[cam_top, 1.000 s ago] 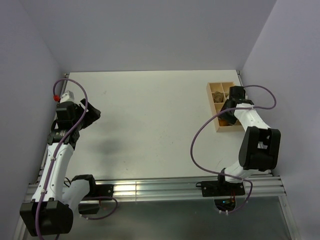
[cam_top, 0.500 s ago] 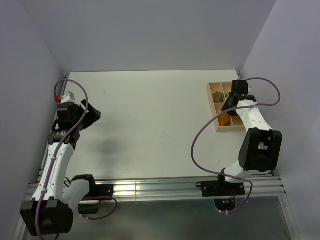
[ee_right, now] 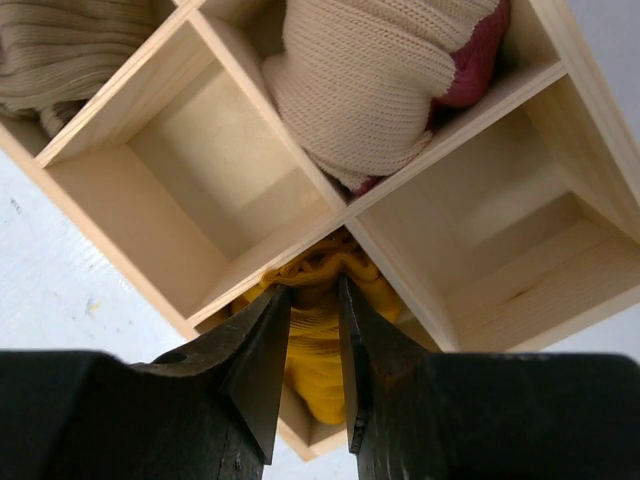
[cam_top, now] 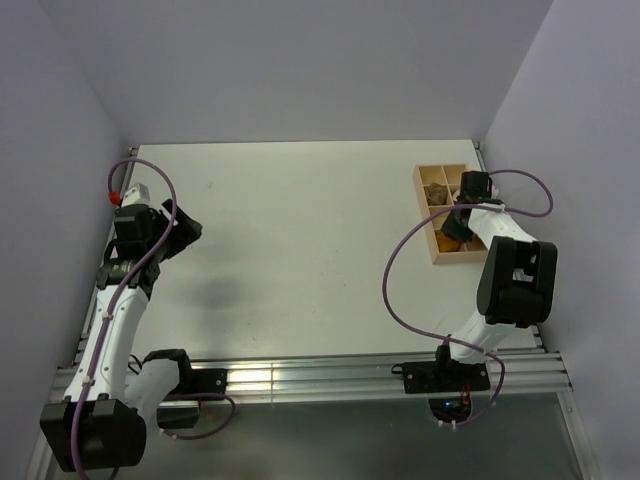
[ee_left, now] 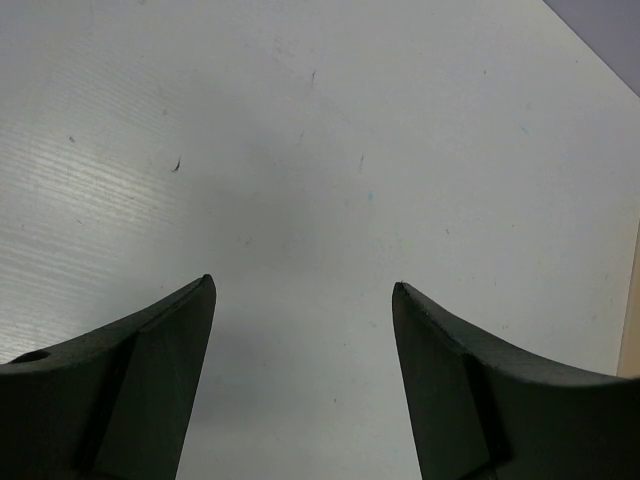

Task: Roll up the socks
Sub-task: Place the sock in the storage box, then reset both arms

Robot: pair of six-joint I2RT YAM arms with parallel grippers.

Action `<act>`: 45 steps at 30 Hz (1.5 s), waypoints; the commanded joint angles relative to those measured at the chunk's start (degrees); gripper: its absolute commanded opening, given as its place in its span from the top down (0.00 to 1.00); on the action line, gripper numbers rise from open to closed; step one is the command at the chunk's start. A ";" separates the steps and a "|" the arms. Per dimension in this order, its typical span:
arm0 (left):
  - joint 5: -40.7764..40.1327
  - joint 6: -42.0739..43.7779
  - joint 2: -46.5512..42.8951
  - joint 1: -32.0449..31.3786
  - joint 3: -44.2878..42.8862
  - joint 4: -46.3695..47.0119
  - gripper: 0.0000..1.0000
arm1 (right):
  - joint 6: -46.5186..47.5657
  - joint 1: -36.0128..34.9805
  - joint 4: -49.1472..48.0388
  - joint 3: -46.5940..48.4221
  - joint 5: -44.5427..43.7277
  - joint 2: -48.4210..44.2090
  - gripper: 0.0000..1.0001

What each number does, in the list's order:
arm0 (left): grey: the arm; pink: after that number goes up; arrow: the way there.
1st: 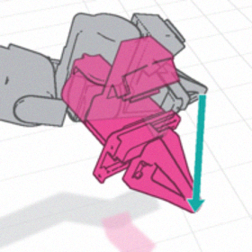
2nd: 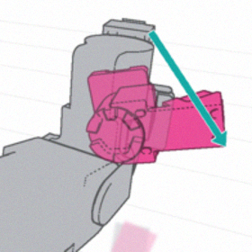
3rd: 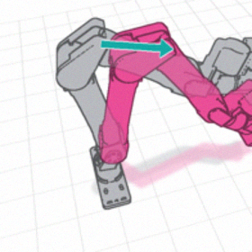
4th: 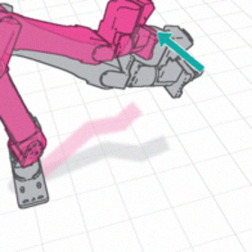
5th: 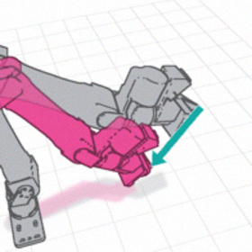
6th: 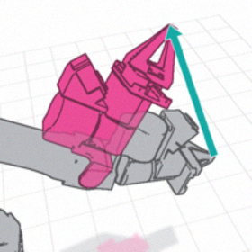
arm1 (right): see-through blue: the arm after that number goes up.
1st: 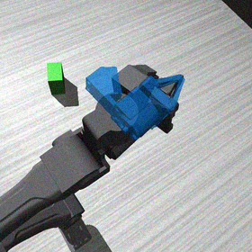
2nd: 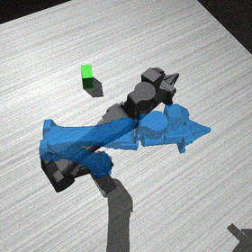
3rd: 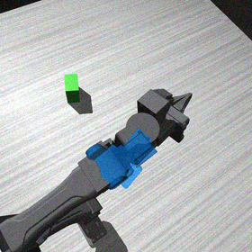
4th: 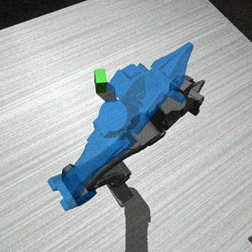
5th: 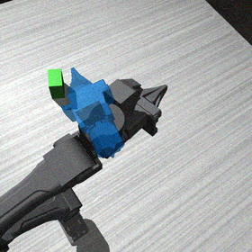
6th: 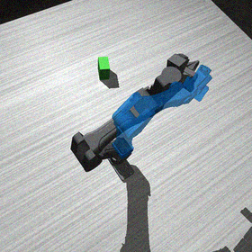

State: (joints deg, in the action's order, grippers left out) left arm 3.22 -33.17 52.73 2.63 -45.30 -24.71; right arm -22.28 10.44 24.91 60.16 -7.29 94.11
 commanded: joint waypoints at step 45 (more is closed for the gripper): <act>-24.31 4.69 -19.06 -4.74 -42.32 -25.03 0.00 | 7.51 -7.09 19.13 24.57 -15.11 -73.52 0.00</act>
State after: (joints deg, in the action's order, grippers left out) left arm -16.40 -30.39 34.87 -0.36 -85.12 -46.28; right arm -16.43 6.44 42.26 86.43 -16.23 22.06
